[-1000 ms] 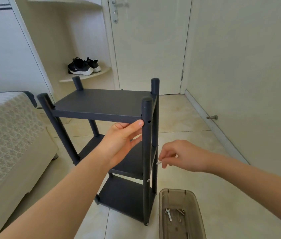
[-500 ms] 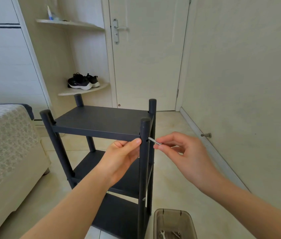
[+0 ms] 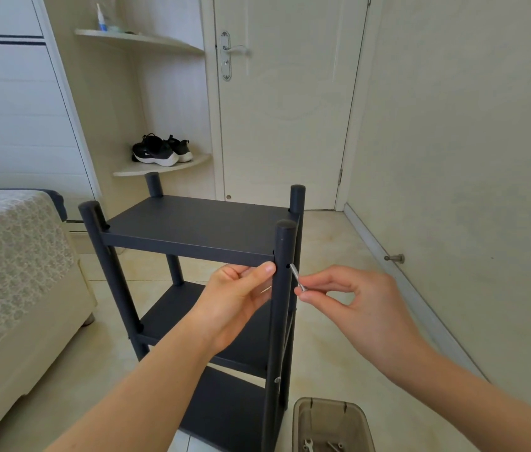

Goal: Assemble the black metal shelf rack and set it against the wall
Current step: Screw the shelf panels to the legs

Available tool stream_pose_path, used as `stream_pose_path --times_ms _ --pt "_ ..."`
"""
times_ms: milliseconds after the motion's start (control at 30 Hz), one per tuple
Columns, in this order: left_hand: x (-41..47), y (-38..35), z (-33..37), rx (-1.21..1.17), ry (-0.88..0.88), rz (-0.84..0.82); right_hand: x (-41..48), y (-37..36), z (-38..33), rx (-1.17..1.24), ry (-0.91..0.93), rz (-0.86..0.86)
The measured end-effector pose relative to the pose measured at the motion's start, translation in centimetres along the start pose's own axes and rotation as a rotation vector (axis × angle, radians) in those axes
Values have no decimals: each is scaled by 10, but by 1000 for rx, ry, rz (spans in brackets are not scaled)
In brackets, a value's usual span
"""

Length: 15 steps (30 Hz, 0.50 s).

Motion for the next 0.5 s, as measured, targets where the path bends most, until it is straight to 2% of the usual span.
stream_pose_path --times_ms 300,367,500 --pt "0 -2 -5 -91 65 28 1 0 0 29 18 9" --pt "1 0 -4 -148 69 92 3 -1 0 35 12 15" --pt "-1 -1 -1 -97 61 115 6 -5 1 54 -2 13"
Point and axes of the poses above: each hand's wrist, its own x-axis towards the middle knuckle, its own y-axis out of the back of the hand, z = x × y, the point moved 7 cm from there along x, towards the middle knuckle, and after that the axes turned 2 degrees about -x, right-handed, at the moved point
